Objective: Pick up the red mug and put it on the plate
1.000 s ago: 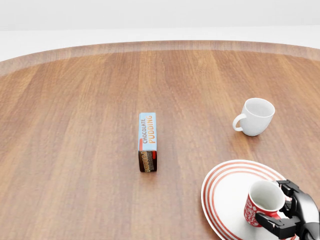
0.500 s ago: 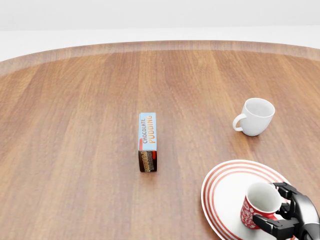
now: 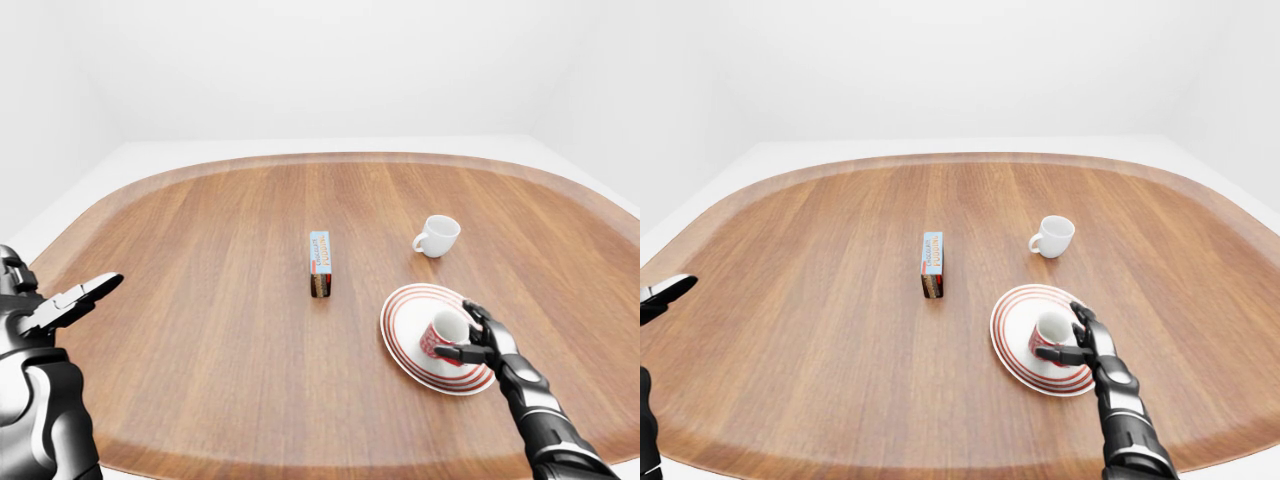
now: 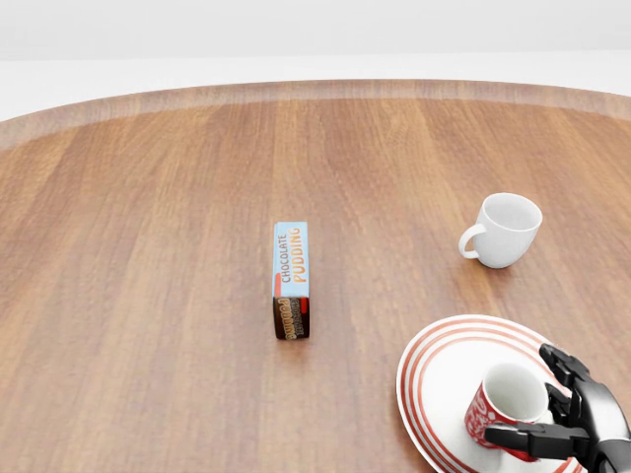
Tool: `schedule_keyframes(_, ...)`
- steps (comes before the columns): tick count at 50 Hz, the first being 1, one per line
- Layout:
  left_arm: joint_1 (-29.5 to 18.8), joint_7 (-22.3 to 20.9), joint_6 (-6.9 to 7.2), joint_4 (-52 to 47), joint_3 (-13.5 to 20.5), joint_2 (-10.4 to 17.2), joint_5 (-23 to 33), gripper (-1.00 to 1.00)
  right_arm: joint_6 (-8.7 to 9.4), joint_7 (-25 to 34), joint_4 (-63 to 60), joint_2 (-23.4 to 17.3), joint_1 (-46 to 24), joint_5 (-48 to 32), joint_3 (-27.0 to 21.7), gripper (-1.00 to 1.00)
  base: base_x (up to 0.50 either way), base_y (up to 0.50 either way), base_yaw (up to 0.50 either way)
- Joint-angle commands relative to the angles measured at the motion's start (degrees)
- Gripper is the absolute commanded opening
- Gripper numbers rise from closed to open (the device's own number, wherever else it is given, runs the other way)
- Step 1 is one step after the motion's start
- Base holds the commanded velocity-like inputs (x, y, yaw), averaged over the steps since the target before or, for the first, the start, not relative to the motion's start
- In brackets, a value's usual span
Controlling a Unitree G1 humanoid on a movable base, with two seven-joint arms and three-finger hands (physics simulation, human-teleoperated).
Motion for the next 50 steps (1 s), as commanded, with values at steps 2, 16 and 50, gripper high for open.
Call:
schedule_keyframes(2,0.04,0.01,0.0,0.08,-0.04,-0.02,0.01,1.0,0.0,1.09,-1.19,0.05,0.39,0.17,-0.26,1.0,0.0,0.0,0.0)
schedule_keyframes(16,0.14,0.04,0.0,-0.19,0.03,-0.02,-0.02,1.0,0.0,3.41,-13.77,0.9,4.52,1.06,-1.58,1.0,0.0,0.0,0.0)
schedule_keyframes(50,0.22,0.03,0.0,-0.75,0.27,-0.16,-0.02,1.0,0.0,-8.5,-38.09,2.14,9.5,1.25,-11.84,1.0,0.0,0.0,0.0)
